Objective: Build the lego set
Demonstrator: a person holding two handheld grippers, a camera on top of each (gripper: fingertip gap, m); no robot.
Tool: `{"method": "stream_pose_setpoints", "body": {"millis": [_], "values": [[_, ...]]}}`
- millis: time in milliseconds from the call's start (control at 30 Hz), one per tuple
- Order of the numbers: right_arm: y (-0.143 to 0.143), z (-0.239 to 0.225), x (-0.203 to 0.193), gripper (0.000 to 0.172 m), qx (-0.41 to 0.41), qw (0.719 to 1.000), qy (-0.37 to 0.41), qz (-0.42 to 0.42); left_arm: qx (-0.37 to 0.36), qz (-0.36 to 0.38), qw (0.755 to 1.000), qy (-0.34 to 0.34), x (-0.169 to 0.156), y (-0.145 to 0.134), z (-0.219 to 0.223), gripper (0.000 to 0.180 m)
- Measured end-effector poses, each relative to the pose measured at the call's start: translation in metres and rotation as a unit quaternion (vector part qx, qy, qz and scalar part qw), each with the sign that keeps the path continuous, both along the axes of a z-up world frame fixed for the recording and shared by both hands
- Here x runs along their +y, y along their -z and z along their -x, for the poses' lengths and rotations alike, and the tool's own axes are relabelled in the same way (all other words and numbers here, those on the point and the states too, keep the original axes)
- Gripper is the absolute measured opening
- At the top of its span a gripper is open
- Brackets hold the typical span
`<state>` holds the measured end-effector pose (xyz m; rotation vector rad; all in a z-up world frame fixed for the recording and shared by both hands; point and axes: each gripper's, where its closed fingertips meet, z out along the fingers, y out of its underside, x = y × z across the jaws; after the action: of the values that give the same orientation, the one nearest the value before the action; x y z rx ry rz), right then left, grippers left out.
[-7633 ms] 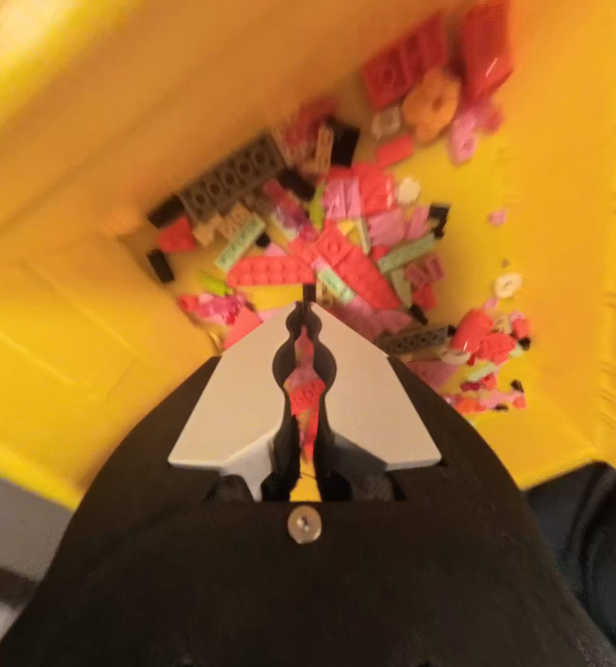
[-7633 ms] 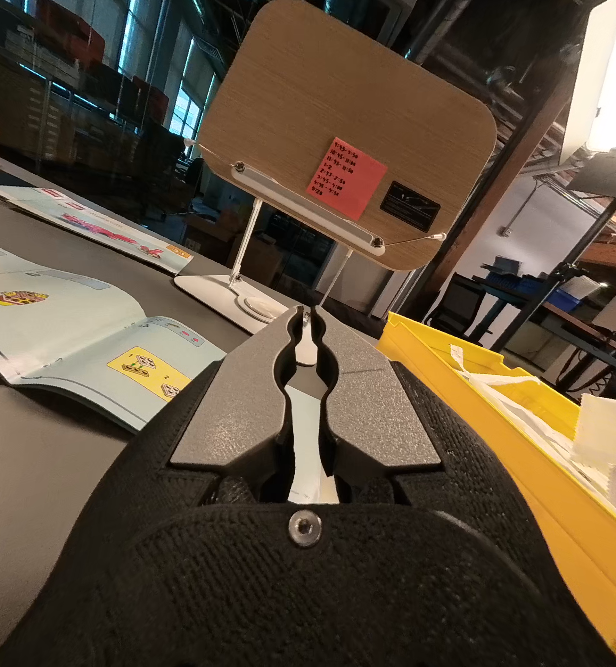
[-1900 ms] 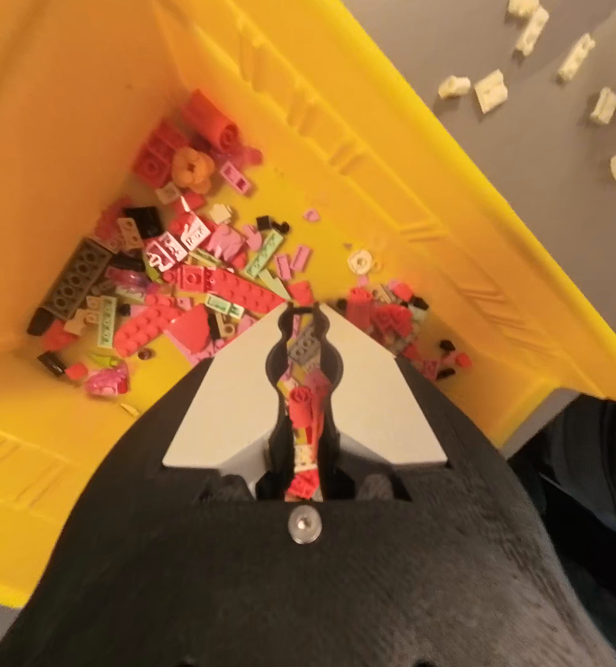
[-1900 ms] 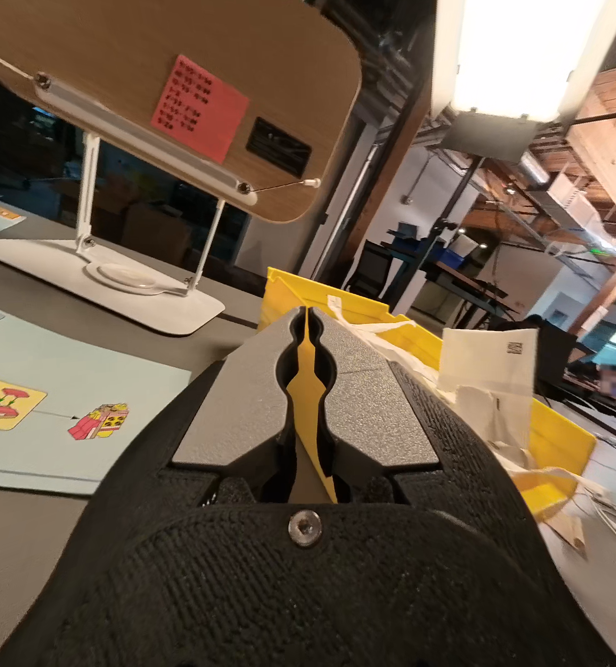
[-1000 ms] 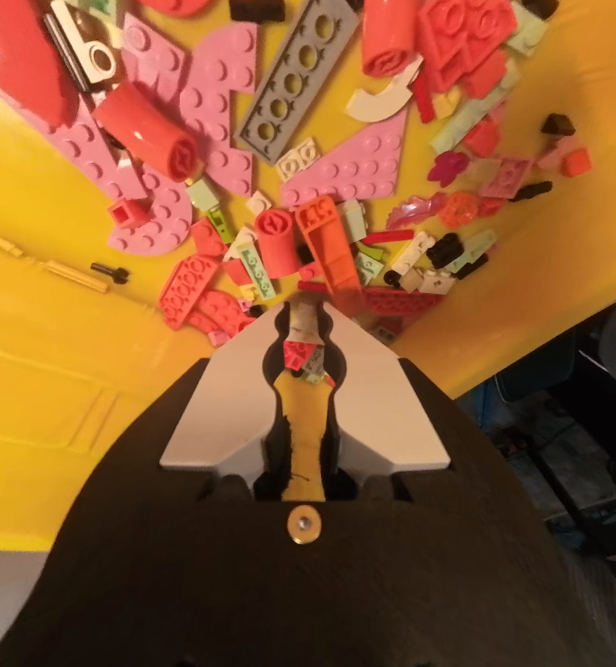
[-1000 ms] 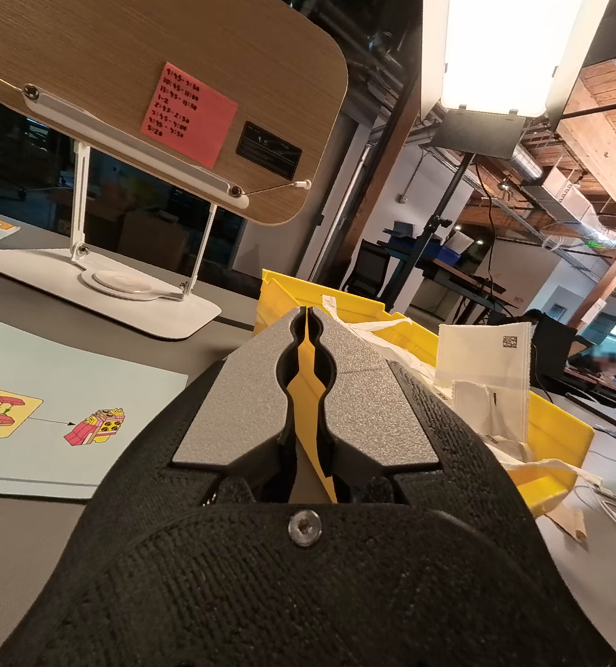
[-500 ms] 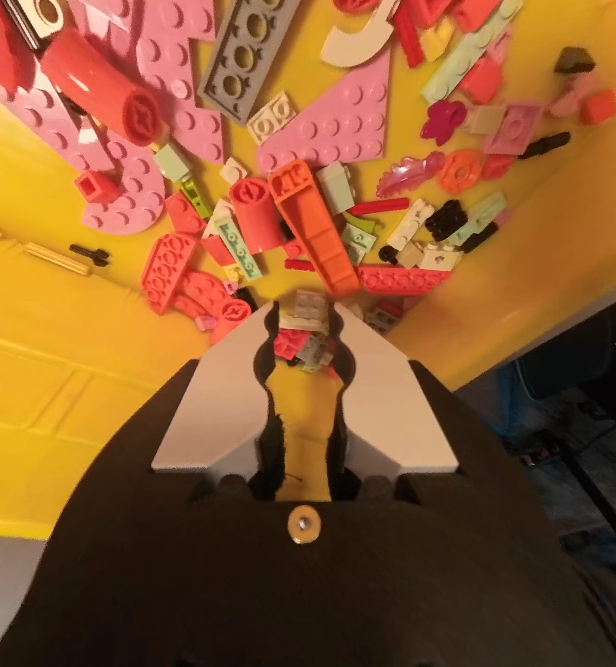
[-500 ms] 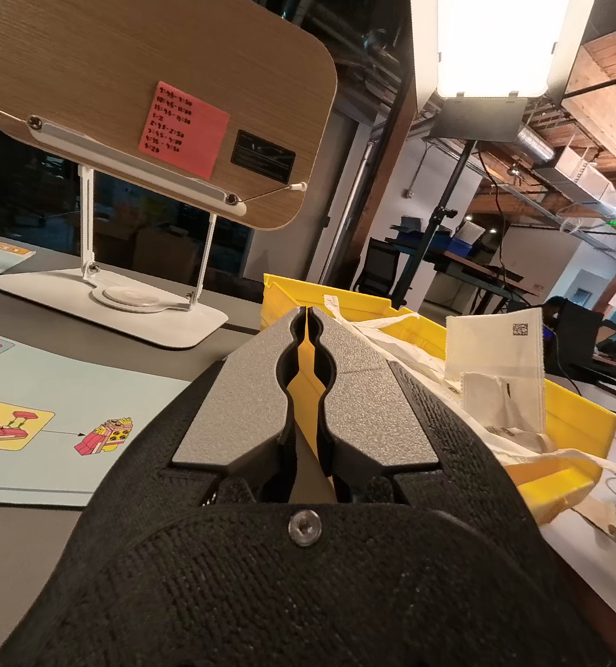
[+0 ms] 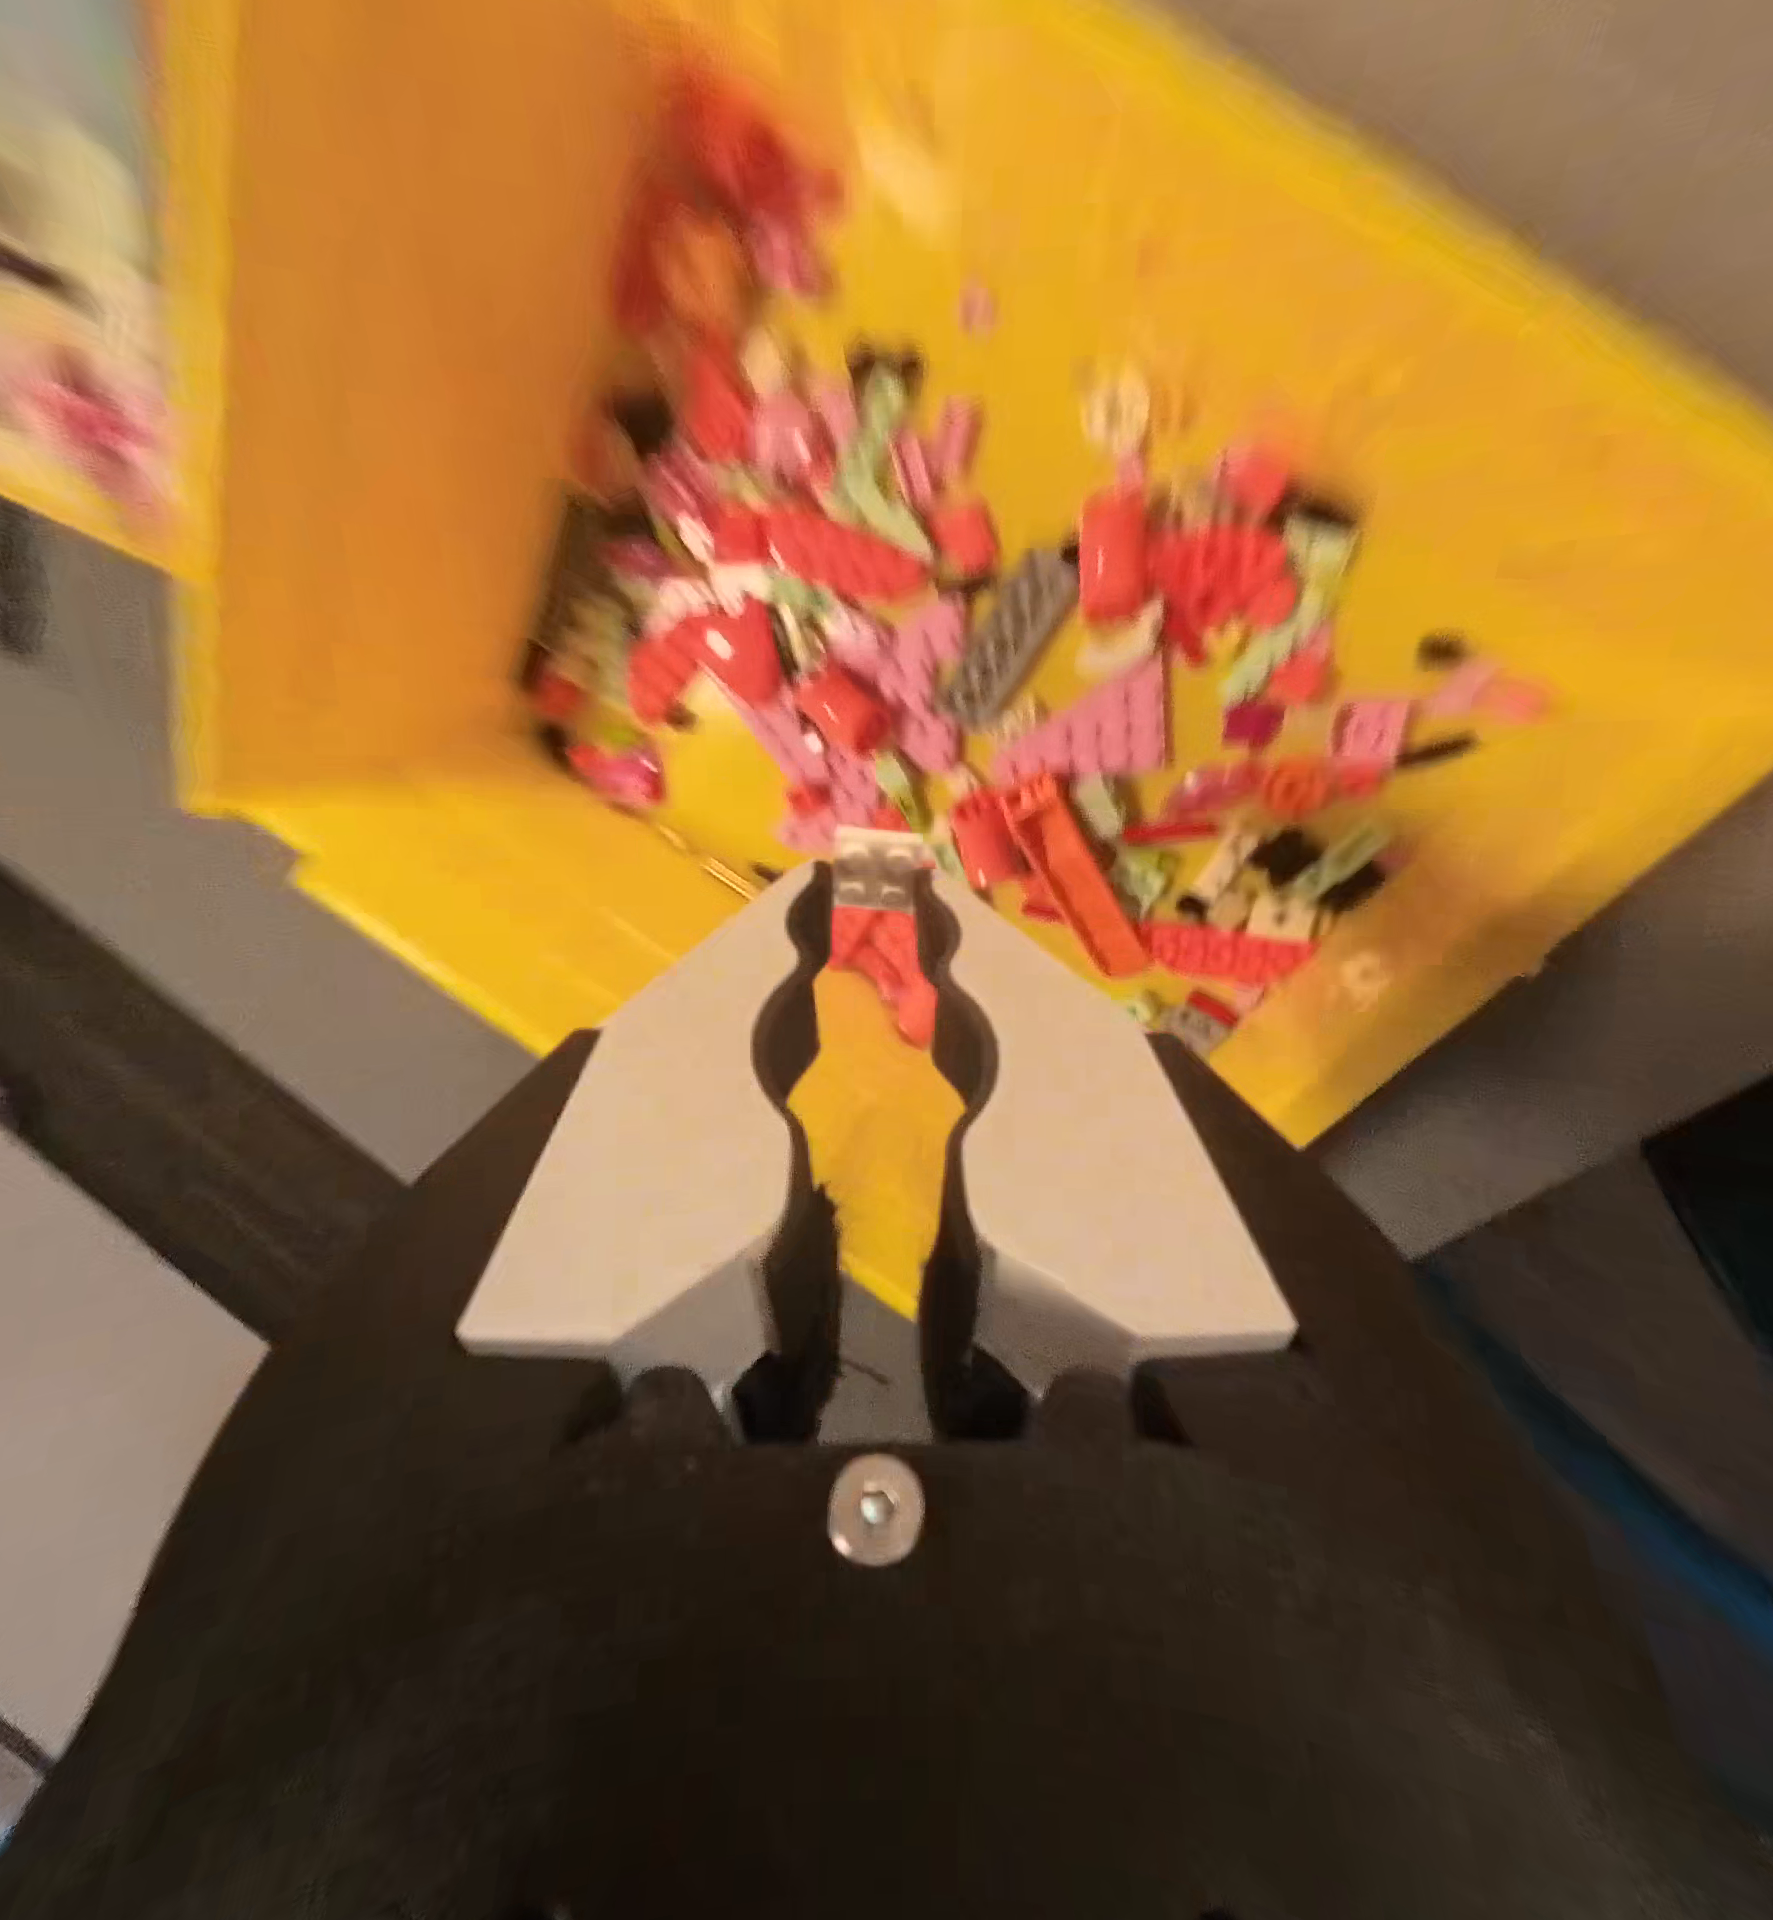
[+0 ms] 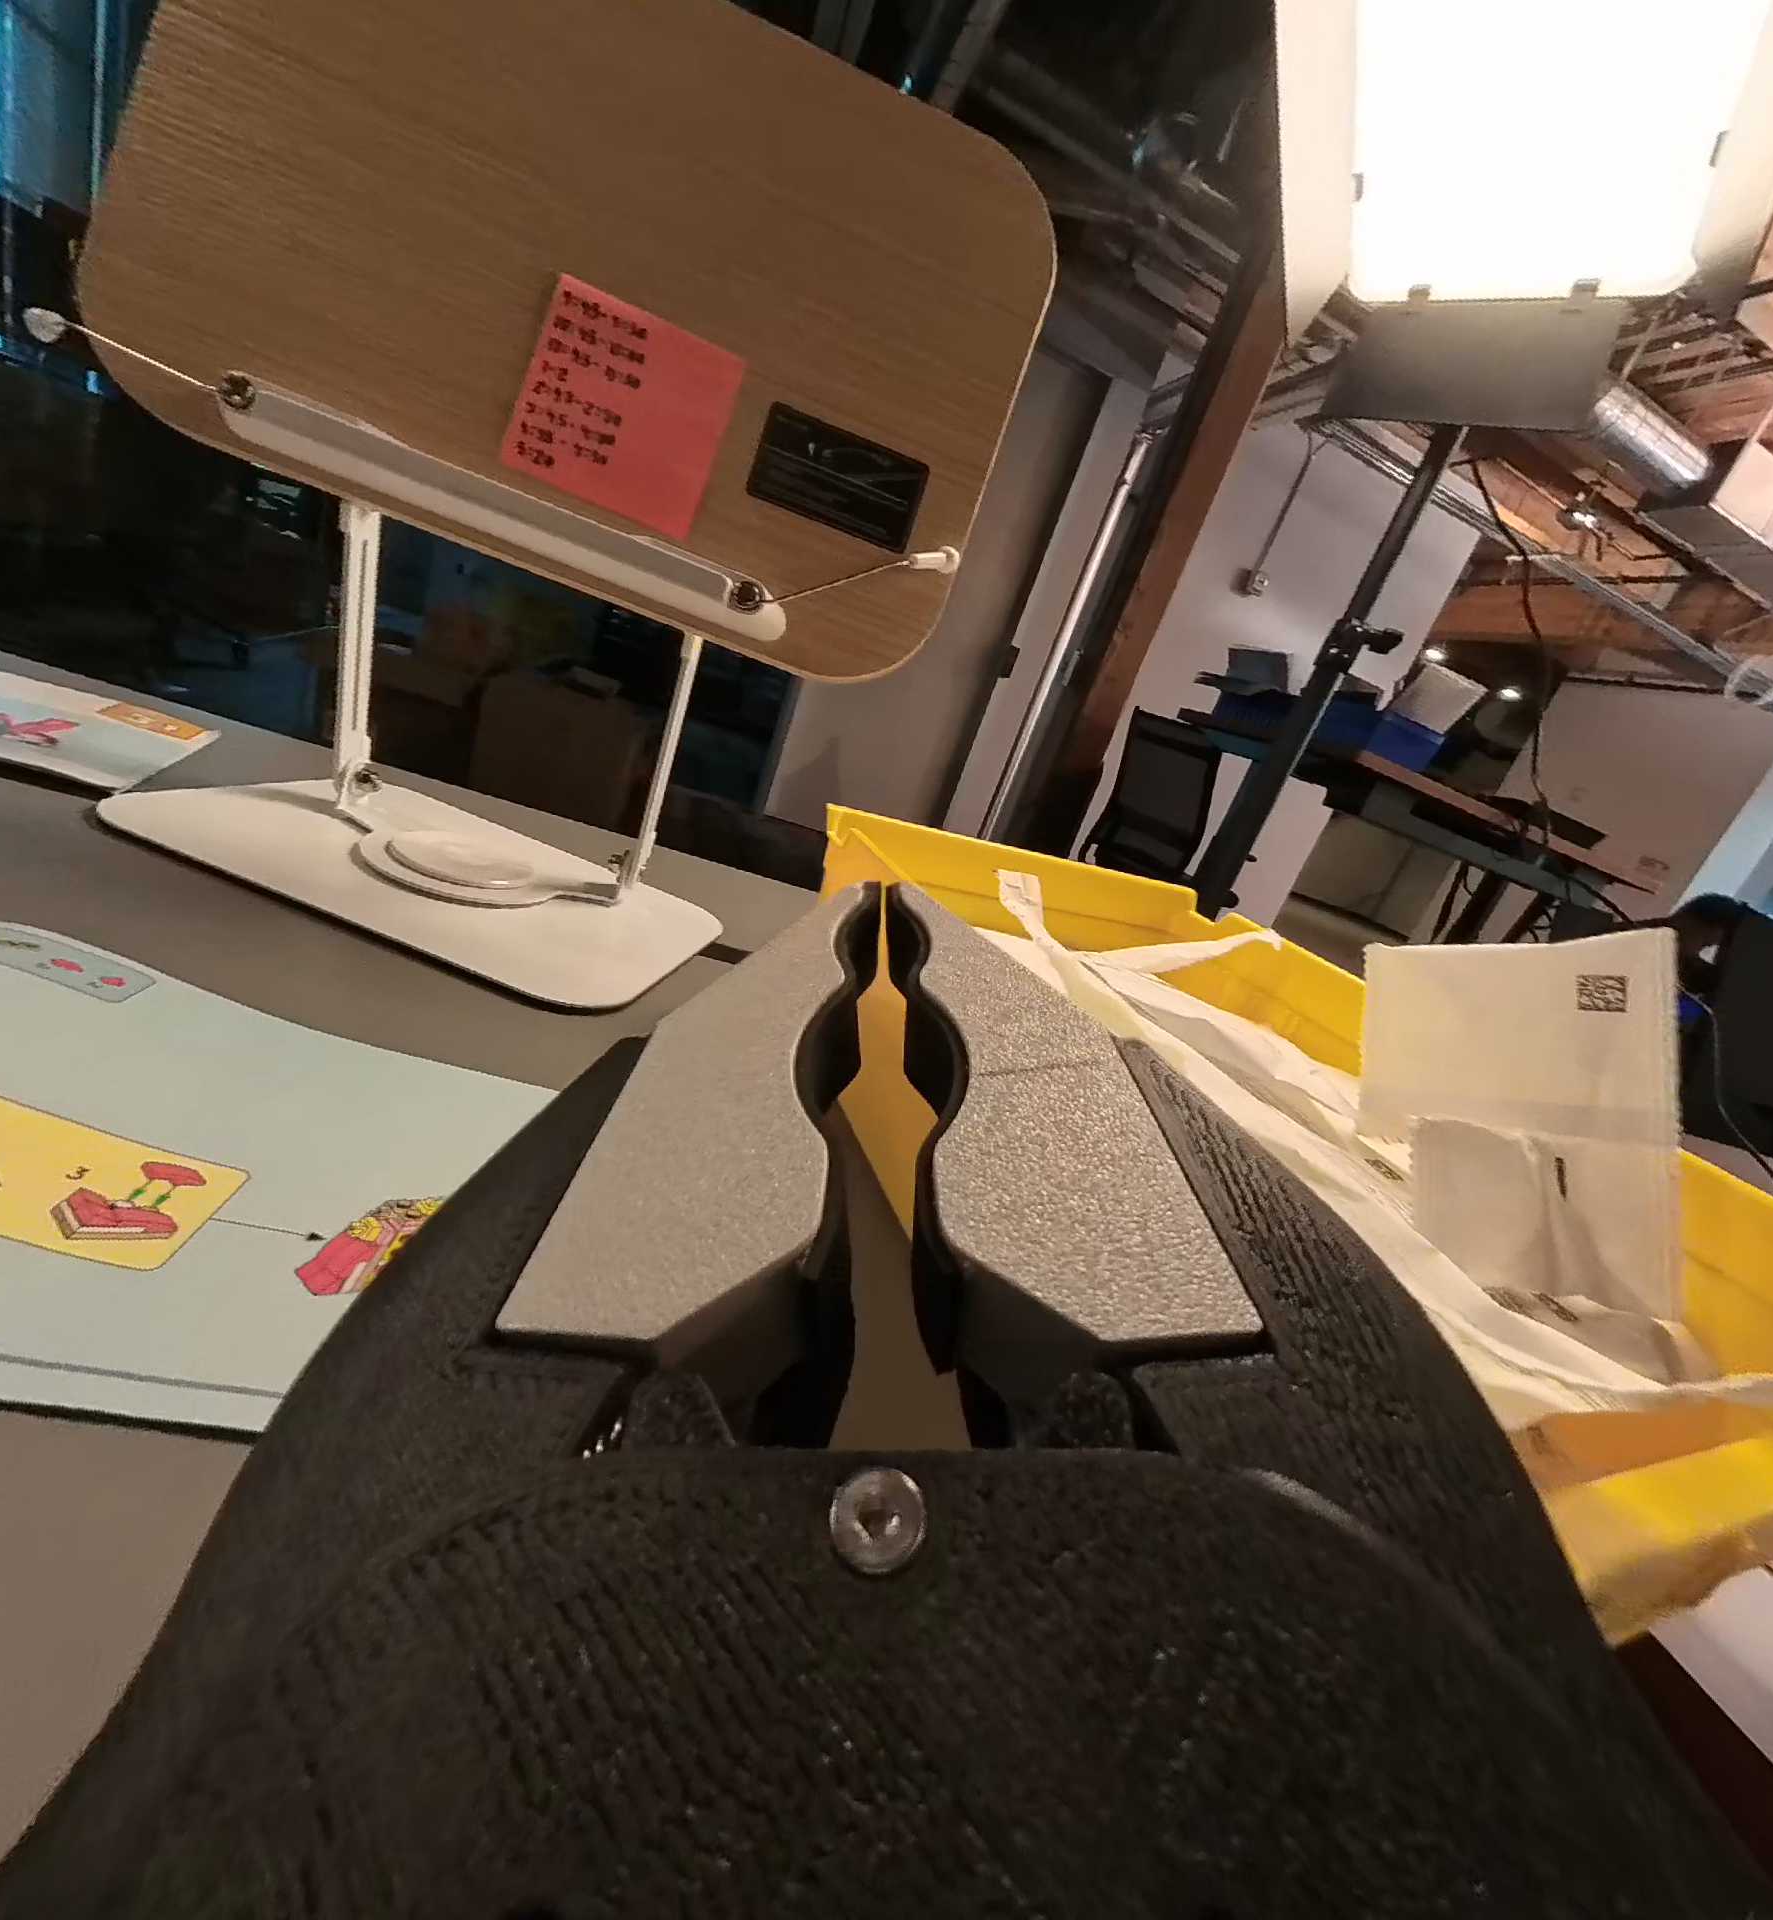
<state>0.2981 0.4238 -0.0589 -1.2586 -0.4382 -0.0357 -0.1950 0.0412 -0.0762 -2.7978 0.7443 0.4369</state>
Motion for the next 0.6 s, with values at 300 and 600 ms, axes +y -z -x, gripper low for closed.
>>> {"method": "stream_pose_setpoints", "body": {"millis": [300,600], "values": [[0.000,0.018,-0.006,0.000,0.010,0.997,-0.076,0.002,-0.068,-0.102,0.961,0.249,0.072,-0.019,-0.247,0.014],[0.008,0.061,-0.043,0.000,-0.064,0.973,-0.219,-0.007,-0.104,-0.040,0.938,0.327,0.147,0.050,-0.373,0.014]]}}
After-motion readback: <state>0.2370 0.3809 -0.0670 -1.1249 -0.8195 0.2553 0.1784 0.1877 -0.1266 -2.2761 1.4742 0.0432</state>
